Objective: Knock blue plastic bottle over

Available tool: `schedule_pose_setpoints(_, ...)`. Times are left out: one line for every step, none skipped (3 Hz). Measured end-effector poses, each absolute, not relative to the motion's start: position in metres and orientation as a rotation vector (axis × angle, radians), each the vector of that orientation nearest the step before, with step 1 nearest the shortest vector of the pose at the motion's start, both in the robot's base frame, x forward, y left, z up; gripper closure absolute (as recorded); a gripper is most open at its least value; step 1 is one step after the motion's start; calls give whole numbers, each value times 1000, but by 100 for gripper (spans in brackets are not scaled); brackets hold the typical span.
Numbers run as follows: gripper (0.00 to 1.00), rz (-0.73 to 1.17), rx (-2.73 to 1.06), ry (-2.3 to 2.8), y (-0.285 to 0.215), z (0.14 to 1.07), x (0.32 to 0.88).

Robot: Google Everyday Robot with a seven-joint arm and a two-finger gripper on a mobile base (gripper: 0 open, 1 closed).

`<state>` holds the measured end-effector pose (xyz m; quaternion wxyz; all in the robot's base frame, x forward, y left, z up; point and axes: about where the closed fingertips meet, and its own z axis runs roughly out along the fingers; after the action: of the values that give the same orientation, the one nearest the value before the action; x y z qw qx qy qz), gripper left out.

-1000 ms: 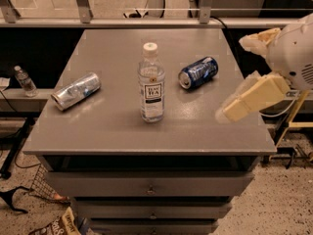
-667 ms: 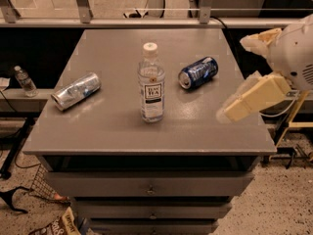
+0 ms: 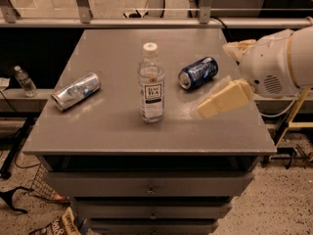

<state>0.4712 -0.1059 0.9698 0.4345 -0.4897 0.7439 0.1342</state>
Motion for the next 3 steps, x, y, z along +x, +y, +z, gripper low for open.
schedule_pose_setpoints(0,359,-1206,1855,-92,954,481)
schedule_pose_setpoints(0,392,-1178,1835,-77,941,488)
schedule_pose_setpoints(0,440,-1129,1795,-60,927,497)
